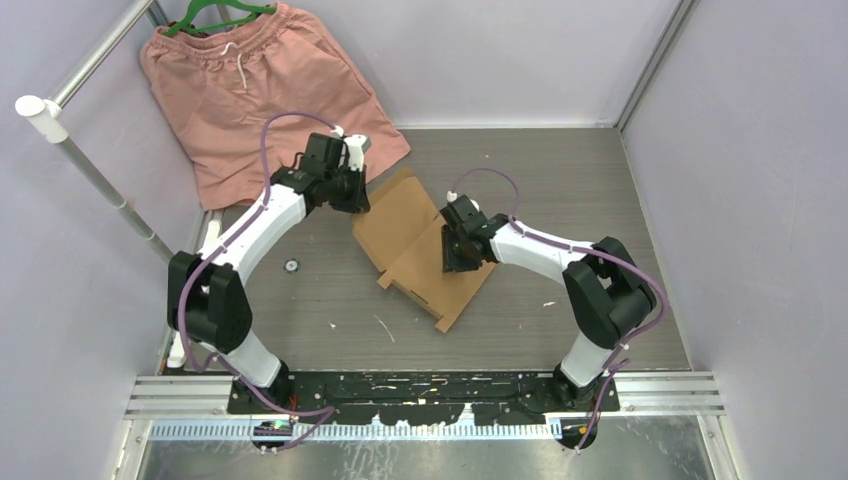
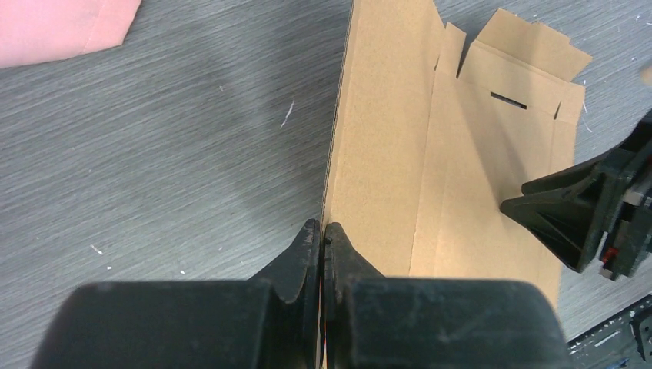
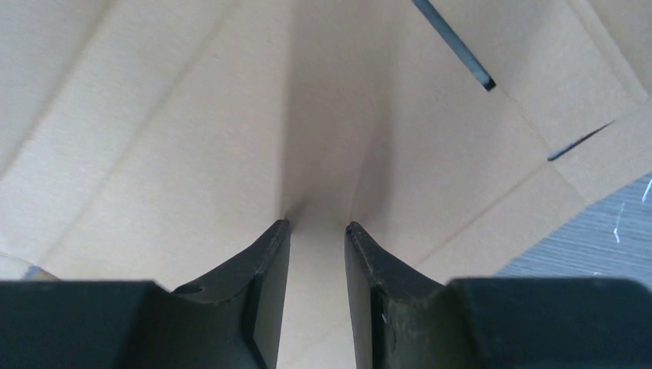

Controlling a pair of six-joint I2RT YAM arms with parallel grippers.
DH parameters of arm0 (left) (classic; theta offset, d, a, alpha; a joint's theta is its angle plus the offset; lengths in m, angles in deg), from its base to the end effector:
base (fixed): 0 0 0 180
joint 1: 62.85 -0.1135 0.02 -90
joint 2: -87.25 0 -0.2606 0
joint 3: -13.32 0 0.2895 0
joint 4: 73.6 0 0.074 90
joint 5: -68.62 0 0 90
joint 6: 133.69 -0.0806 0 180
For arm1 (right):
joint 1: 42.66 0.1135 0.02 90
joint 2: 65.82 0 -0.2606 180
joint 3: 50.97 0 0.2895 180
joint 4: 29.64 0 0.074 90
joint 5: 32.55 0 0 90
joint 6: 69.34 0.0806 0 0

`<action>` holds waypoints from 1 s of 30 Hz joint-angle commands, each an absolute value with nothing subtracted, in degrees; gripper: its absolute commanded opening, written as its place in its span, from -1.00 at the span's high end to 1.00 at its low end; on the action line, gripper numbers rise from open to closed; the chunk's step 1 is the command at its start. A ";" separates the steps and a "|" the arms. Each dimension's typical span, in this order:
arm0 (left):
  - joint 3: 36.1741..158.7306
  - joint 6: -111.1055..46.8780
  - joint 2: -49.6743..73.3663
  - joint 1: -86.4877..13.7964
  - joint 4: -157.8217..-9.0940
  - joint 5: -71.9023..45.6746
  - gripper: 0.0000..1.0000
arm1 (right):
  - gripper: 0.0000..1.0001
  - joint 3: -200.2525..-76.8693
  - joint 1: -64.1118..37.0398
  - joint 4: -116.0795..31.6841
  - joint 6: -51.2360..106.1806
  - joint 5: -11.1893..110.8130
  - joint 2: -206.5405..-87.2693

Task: Fold the paper box
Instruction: Fold the paper box at the center of the board.

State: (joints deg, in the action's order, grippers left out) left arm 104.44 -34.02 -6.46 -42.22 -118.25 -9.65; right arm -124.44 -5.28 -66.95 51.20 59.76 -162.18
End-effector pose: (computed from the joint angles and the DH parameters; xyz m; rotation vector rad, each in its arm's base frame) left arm 0.3965 -0.1668 0.2482 0.3291 2.4081 -0.4893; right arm 0.3138 0.2356 0.1258 -0.1448 2.6625 0.3517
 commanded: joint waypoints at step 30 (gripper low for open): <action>98.16 -32.88 -11.79 -40.80 -106.84 0.31 0.82 | 0.37 -123.94 -5.43 -61.88 52.74 60.18 -174.17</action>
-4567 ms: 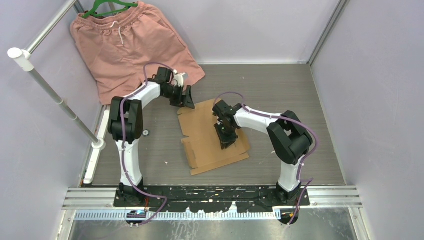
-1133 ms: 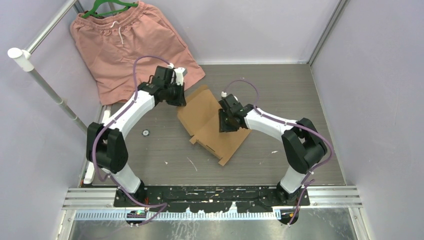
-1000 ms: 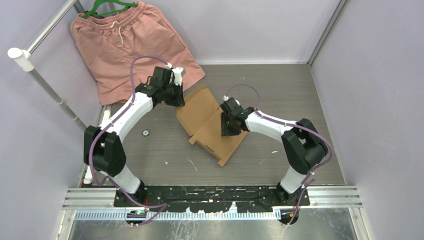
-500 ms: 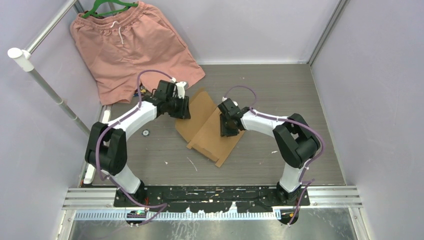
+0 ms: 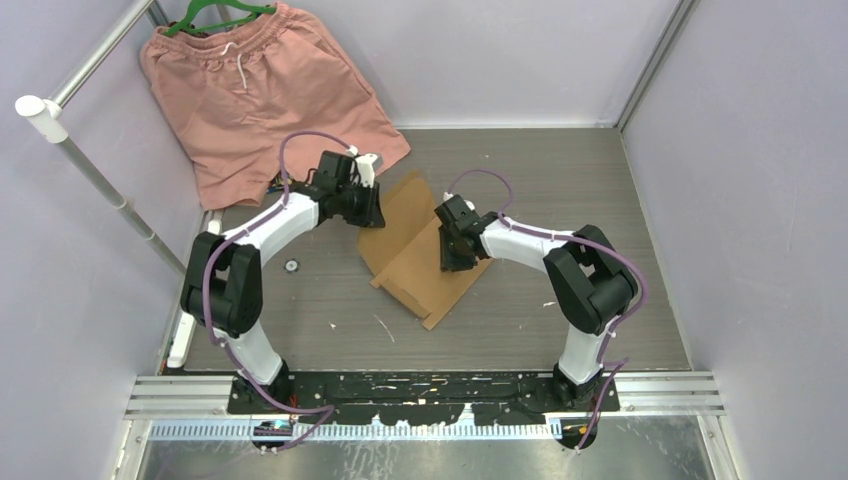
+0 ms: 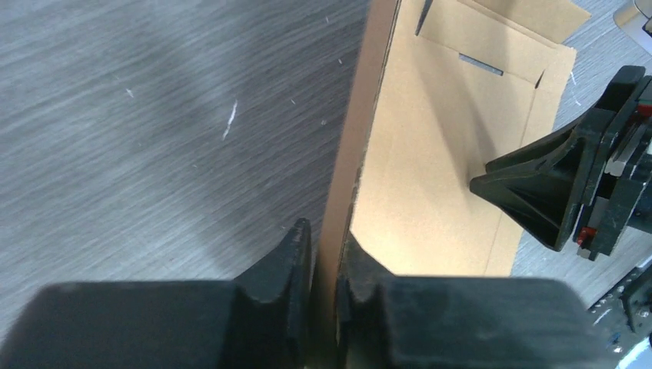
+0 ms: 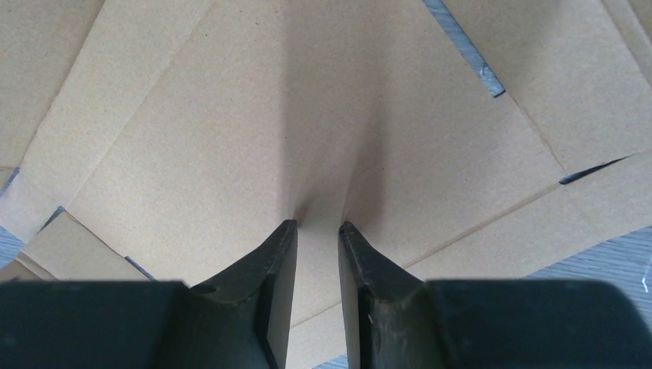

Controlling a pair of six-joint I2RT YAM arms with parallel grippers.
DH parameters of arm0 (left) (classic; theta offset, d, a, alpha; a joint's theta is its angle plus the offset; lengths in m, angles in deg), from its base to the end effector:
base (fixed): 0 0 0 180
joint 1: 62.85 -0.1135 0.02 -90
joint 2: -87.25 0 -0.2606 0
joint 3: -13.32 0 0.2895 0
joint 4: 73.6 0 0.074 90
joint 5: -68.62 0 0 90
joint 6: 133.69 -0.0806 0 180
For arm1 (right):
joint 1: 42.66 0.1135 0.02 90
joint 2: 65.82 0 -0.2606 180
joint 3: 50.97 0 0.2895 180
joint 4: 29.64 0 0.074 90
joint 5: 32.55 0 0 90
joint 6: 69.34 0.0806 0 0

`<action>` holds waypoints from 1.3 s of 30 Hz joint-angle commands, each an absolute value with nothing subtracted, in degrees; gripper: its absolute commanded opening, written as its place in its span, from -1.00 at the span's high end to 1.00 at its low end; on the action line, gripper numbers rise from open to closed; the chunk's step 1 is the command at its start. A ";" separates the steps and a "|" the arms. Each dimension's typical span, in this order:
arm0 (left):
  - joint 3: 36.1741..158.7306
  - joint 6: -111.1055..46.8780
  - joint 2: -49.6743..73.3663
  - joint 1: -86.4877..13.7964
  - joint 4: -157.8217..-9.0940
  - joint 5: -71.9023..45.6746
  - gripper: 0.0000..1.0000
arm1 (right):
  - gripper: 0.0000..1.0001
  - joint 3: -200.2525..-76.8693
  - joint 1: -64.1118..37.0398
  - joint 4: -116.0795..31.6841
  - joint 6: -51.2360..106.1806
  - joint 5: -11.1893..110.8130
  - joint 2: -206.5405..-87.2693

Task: Fold the paper box
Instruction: Fold the paper box at the center of the board.

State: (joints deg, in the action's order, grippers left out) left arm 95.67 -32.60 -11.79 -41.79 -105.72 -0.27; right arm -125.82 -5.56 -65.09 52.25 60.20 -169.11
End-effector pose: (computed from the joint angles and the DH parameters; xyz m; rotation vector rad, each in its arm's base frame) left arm 0.3969 -0.1839 0.1754 0.3856 2.4372 -0.6968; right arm 0.3233 0.2397 0.0905 -0.1157 2.7204 0.3022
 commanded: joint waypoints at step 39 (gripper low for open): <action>102.11 -25.18 -9.81 -36.98 -106.04 14.35 0.90 | 0.47 -127.08 -5.41 -55.07 57.65 54.66 -182.34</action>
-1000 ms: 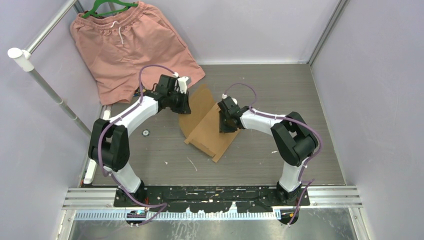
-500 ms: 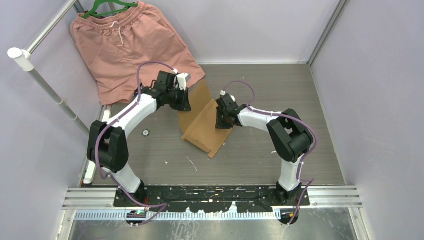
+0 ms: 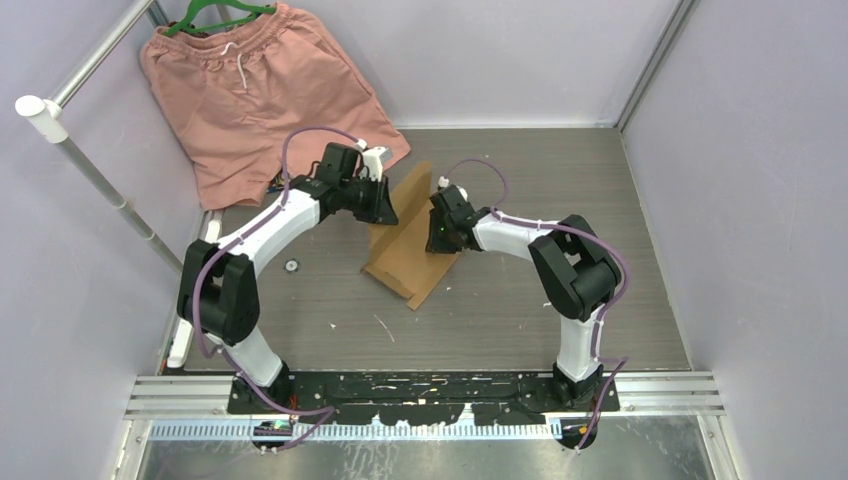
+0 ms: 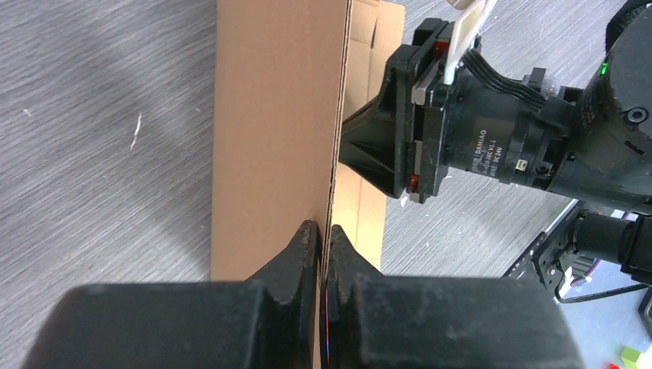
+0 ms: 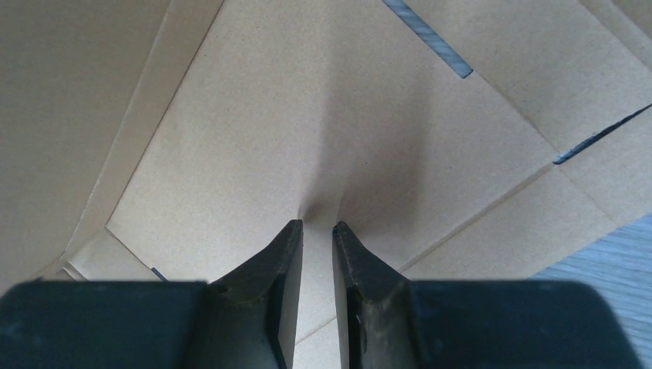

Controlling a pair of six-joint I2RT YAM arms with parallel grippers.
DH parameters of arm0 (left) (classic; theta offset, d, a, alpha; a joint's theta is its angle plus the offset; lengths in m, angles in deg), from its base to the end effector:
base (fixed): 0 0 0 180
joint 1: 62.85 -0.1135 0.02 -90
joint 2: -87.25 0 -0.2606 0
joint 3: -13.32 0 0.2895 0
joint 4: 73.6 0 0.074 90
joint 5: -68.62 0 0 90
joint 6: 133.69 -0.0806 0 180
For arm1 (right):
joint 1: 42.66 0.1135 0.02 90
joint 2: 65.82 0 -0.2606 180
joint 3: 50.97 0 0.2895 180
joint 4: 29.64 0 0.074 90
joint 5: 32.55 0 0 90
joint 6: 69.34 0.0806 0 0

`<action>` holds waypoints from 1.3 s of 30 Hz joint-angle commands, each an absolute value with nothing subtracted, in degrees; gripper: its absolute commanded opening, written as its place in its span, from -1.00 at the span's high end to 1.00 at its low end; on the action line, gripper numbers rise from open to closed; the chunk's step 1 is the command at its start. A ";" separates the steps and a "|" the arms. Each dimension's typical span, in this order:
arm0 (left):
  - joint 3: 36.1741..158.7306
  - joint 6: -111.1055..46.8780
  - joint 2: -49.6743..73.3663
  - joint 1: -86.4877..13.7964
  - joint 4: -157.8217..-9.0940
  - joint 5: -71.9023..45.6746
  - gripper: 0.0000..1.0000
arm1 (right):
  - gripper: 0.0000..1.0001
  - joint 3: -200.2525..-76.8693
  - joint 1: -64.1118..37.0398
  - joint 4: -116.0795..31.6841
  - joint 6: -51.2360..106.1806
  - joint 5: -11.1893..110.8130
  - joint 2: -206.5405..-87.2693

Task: Fold the paper box
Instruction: Fold the paper box at the center of the board.

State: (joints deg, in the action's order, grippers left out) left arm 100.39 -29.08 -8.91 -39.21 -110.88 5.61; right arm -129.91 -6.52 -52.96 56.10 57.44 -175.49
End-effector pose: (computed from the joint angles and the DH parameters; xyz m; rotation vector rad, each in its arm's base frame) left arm 0.3833 -0.2077 0.2213 0.4244 2.4064 -0.8705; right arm 0.3612 0.2638 0.0858 -0.0159 2.5894 0.4915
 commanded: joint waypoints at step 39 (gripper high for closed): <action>116.44 -39.48 -14.77 -36.57 -126.81 -16.74 0.15 | 0.48 -125.83 -5.40 -55.69 56.54 53.49 -181.63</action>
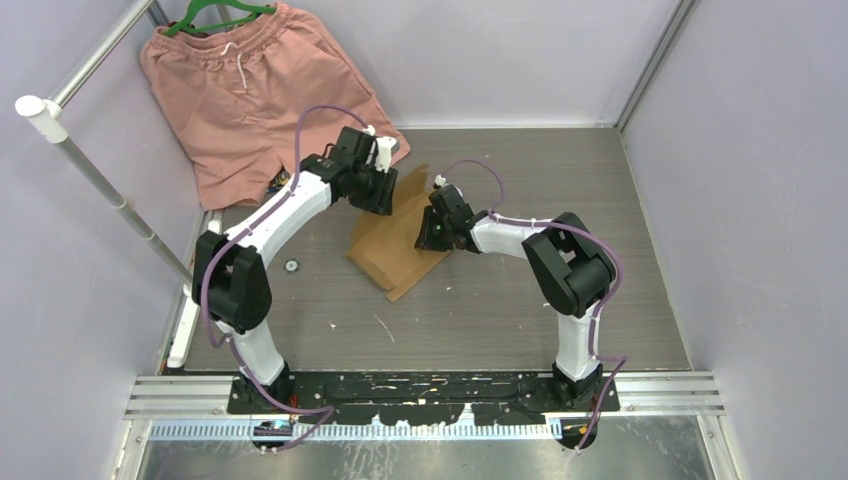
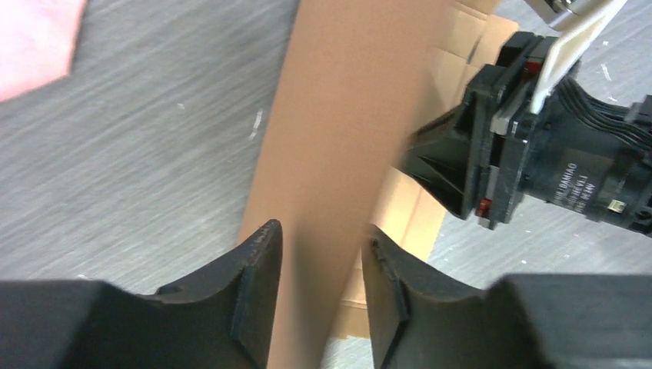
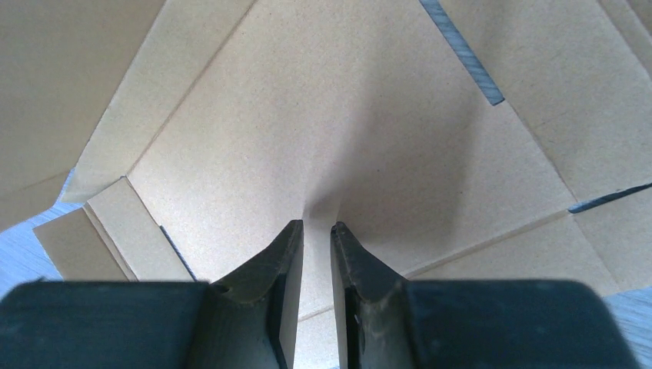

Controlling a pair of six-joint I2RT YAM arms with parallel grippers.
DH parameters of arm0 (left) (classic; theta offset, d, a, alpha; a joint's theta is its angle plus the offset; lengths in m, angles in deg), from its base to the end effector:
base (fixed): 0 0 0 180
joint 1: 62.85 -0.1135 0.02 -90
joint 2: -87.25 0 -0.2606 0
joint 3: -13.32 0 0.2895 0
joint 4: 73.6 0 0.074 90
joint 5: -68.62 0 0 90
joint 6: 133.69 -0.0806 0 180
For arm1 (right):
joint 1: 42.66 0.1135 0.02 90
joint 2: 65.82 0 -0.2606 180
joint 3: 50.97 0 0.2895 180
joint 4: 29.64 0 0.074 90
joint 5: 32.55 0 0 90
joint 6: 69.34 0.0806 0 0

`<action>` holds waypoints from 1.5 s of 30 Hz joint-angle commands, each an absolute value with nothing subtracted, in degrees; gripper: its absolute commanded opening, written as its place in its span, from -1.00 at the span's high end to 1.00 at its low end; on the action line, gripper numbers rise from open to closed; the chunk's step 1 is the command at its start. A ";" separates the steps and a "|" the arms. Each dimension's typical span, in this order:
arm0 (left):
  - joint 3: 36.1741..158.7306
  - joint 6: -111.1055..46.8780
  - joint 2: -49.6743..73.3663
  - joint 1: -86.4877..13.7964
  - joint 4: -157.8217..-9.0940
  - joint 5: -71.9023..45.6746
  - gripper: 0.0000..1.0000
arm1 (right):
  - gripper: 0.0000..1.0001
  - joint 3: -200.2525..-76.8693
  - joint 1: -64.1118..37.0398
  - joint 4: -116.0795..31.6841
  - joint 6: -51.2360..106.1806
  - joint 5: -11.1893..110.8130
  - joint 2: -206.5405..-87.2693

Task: Fold the paper box
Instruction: Fold the paper box at the center of the board.

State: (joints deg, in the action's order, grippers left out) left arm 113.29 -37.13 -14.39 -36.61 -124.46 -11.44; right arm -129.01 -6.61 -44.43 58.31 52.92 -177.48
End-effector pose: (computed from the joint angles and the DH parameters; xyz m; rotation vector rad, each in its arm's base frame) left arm 0.4022 -0.2138 0.2386 0.5049 2.4749 -0.4524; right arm 0.3679 0.2757 0.0800 -0.0027 2.5283 0.6558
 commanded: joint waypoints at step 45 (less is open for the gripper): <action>125.80 -43.00 -8.23 -35.97 -133.07 -24.84 0.99 | 0.34 -120.98 -5.57 -54.21 55.81 53.08 -163.72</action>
State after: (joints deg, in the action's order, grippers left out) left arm 124.81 -41.47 -11.95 -36.10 -135.17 -24.80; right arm -120.29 -5.76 -52.39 56.56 50.49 -167.56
